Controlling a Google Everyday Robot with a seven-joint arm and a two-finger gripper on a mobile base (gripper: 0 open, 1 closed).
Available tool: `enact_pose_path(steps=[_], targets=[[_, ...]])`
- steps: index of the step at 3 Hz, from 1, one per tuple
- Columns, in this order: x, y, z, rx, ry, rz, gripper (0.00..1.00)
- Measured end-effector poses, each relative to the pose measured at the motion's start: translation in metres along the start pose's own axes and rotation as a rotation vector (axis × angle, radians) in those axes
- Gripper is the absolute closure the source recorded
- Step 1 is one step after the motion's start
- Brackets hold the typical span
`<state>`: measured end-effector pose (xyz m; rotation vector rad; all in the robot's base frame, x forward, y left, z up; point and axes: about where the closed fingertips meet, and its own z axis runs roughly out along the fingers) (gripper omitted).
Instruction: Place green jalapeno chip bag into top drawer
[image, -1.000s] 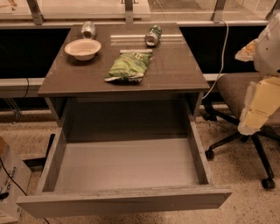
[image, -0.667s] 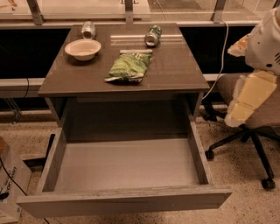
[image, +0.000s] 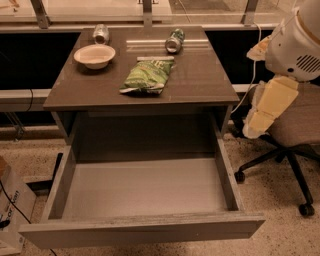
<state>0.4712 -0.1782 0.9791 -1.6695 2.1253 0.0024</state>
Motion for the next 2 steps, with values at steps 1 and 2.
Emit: enact_pose_path(steps=[1, 2], targets=[[-0.024, 0.003, 0.026, -0.032, -0.064, 0.013, 0.00], [-0.063, 0.005, 0.065, -0.079, -0.159, 0.007, 0.00]])
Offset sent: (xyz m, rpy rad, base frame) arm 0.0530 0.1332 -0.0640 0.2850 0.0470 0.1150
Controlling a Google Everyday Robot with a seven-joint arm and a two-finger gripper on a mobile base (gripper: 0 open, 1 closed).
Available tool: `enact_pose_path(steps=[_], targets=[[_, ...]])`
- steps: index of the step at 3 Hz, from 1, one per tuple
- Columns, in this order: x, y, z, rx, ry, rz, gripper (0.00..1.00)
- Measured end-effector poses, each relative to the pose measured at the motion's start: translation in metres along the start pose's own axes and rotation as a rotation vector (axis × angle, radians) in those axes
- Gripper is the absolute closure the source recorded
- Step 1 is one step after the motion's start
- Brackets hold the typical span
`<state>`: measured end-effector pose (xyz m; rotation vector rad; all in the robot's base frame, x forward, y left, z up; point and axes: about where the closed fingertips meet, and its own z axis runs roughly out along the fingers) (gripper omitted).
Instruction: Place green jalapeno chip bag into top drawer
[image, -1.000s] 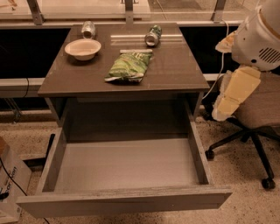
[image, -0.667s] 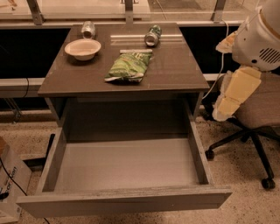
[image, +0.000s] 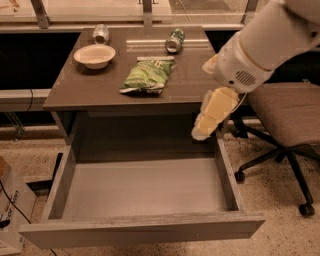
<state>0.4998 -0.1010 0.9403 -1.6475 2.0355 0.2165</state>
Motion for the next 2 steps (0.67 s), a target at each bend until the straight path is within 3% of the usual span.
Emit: enact_pose_path(steps=[1, 2], targets=[[-0.035, -0.019, 0.052, -0.040, -0.119, 0.005, 0.00], [-0.060, -0.048, 0.080, -0.041, -0.185, -0.004, 0.00]])
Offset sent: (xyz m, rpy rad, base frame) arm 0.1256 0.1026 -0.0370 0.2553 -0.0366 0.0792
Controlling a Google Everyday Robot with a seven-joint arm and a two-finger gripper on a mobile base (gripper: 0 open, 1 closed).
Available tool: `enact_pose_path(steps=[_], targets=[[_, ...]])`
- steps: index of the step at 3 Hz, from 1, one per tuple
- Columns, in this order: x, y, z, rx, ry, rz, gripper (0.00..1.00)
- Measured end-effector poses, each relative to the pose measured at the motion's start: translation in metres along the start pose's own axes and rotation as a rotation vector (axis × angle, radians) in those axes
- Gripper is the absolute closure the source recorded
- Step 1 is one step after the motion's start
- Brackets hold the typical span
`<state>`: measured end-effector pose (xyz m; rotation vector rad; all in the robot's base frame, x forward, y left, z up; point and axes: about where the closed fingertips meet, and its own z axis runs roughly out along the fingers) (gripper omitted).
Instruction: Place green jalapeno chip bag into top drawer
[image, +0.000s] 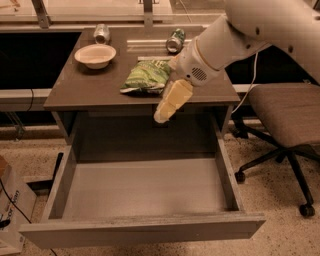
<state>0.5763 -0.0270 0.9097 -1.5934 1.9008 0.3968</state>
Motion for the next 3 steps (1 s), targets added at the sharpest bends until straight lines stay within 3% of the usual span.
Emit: enact_pose_path(steps=[1, 2, 3], targets=[[-0.020, -0.056, 0.017, 0.026, -0.051, 0.022, 0.00], [-0.022, -0.052, 0.013, 0.030, -0.052, 0.016, 0.00], [-0.028, -0.067, 0.029, 0.055, -0.087, 0.021, 0.00]])
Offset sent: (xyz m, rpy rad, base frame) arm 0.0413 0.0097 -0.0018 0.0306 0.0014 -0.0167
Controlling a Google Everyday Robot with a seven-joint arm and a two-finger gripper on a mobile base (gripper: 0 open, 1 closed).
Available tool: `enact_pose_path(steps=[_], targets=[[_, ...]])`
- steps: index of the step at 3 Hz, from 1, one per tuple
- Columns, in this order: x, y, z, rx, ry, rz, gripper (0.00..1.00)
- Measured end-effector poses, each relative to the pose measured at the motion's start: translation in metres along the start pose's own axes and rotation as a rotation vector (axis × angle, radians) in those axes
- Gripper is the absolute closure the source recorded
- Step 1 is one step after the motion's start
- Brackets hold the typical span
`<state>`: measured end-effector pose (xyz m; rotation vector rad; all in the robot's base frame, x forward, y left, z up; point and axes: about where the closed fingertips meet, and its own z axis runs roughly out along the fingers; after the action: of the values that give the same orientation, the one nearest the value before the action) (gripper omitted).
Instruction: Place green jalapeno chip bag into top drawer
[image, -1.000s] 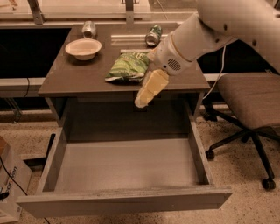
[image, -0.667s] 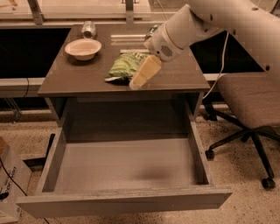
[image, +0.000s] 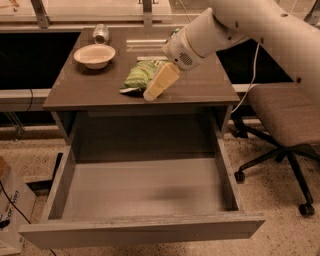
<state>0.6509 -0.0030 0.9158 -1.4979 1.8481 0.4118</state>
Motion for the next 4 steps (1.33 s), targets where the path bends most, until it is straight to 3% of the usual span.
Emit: enact_pose_path(steps=[2, 4], targets=[[0.000, -0.045, 0.035, 0.063, -0.021, 0.029, 0.00], [0.031, -0.074, 0.067, 0.080, 0.023, 0.109, 0.00]])
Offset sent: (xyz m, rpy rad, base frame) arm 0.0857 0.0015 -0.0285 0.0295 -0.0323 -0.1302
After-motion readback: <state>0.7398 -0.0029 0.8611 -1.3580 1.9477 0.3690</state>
